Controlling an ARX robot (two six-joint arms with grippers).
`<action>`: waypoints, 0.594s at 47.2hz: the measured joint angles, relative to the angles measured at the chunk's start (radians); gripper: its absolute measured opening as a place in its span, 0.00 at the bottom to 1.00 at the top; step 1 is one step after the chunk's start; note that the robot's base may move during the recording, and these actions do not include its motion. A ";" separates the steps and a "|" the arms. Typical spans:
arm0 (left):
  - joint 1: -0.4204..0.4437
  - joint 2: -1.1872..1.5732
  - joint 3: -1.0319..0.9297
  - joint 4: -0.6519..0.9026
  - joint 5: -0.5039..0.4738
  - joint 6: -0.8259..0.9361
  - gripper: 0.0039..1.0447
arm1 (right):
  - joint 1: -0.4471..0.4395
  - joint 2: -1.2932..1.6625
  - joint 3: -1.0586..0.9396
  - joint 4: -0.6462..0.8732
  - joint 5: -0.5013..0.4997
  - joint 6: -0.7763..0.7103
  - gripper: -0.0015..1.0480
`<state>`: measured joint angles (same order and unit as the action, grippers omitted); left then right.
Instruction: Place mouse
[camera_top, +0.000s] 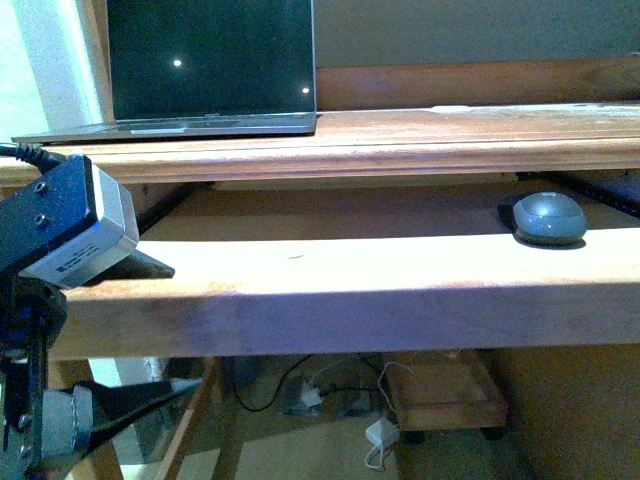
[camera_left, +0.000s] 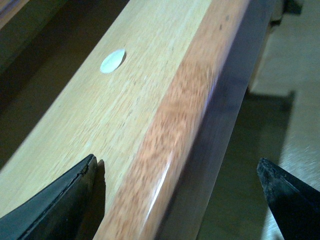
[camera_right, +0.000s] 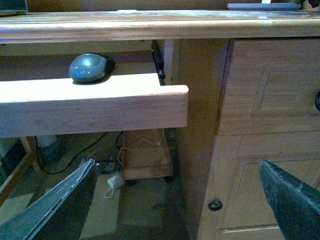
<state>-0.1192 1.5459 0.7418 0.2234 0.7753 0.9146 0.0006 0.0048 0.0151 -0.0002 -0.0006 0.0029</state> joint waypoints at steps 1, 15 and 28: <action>-0.007 -0.016 -0.014 0.010 0.006 -0.034 0.93 | 0.000 0.000 0.000 0.000 0.000 0.000 0.93; -0.072 -0.180 -0.156 0.315 -0.230 -0.639 0.93 | 0.000 0.000 0.000 0.000 0.000 0.000 0.93; -0.111 -0.509 -0.265 0.215 -0.584 -1.080 0.93 | 0.000 0.000 0.000 0.000 0.000 0.000 0.93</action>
<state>-0.2298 1.0367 0.4767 0.4381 0.1913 -0.1650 0.0006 0.0048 0.0151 -0.0002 -0.0006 0.0029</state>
